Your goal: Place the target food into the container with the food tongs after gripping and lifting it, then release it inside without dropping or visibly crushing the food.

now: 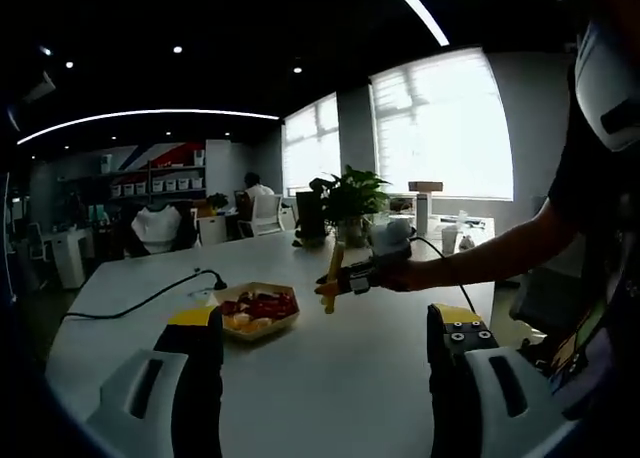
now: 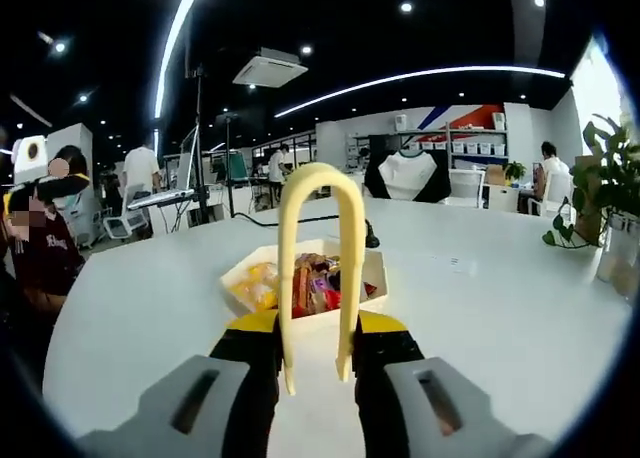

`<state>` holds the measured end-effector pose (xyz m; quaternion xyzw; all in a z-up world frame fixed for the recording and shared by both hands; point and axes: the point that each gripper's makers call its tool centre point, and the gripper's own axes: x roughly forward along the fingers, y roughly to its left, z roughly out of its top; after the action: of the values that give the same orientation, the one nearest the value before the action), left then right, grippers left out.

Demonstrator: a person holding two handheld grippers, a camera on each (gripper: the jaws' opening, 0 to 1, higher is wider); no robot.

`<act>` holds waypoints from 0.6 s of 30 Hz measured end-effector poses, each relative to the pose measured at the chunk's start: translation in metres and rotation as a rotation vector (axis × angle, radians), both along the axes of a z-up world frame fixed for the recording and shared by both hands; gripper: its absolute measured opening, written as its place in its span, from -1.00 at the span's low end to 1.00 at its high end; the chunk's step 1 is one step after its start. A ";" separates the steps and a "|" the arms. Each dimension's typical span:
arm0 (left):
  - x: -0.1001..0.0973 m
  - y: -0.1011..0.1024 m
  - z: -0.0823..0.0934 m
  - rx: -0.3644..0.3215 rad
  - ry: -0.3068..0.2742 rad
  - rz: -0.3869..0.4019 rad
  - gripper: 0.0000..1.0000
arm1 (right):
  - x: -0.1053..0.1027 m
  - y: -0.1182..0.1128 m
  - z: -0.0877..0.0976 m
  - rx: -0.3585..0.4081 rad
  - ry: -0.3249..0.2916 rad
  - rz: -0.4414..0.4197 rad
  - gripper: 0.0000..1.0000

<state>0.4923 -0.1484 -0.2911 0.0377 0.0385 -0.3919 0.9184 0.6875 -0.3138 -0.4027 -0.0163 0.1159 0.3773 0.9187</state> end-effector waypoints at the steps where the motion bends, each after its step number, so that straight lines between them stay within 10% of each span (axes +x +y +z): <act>1: 0.000 0.000 0.000 0.001 0.000 0.000 0.78 | 0.000 0.000 0.000 0.008 0.003 -0.001 -0.52; 18: 0.002 -0.003 -0.003 0.007 0.008 -0.007 0.78 | -0.005 -0.007 -0.013 -0.009 0.022 -0.021 -0.47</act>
<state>0.4941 -0.1513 -0.2937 0.0395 0.0435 -0.3954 0.9166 0.6825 -0.3208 -0.4154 -0.0153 0.1280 0.3673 0.9211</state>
